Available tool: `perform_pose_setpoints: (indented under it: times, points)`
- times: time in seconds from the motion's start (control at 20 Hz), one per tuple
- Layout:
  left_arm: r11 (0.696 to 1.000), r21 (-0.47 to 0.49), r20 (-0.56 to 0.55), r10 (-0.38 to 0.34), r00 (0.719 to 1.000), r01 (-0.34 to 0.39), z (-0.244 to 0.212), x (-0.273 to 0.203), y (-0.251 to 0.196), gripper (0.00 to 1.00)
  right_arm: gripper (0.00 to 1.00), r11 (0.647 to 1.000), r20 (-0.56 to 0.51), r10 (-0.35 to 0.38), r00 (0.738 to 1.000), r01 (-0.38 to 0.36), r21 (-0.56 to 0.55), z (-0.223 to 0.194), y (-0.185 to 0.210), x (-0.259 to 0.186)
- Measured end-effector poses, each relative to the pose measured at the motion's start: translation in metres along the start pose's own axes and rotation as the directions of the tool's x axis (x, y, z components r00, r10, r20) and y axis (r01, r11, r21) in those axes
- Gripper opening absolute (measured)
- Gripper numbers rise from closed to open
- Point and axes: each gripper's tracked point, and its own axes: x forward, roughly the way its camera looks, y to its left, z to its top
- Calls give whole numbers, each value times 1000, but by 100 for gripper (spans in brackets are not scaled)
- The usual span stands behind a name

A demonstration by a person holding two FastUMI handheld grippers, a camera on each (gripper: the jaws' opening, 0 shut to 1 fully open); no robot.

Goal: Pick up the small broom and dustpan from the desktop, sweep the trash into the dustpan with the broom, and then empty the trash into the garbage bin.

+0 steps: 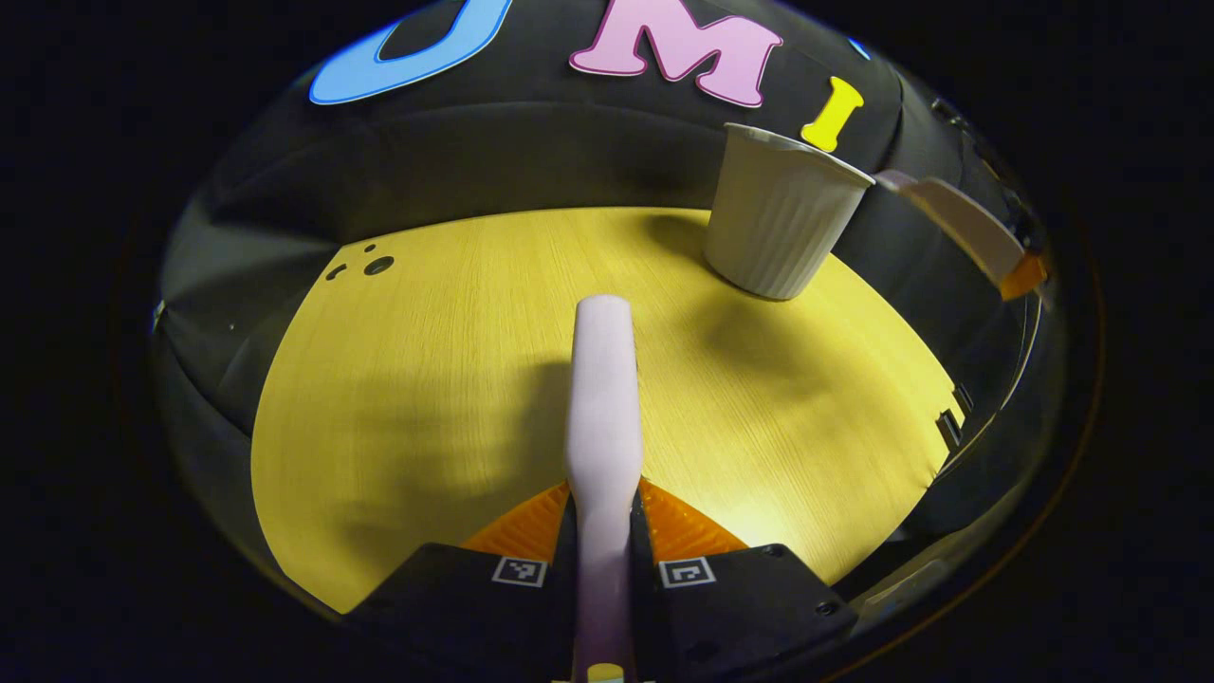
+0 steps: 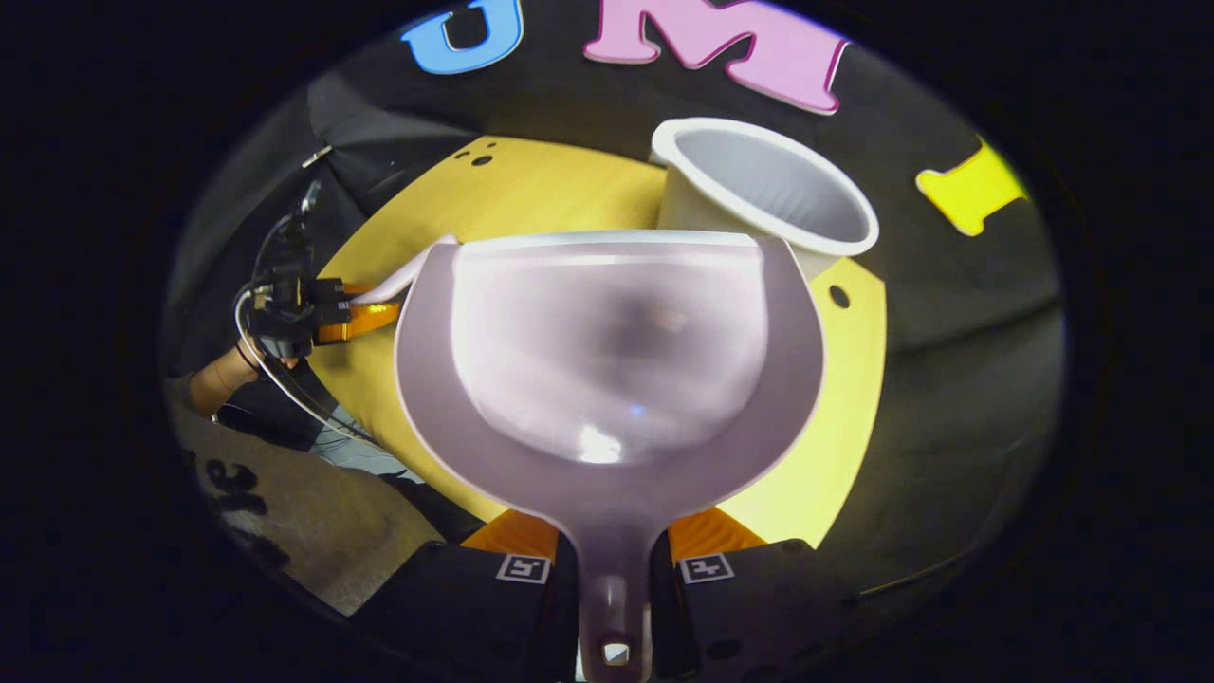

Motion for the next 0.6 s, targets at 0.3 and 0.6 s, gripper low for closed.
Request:
perform_pose_setpoints:
  times: [0.3,0.6]
  points:
    - [999,14,-13,45,999,-45,-6,9,10,25,34,1000,-60,13,998,-12,18,-35,40,82]
    - [997,28,-47,69,997,-67,-18,24,12,29,35,997,-75,18,997,-12,78,-39,57,122]
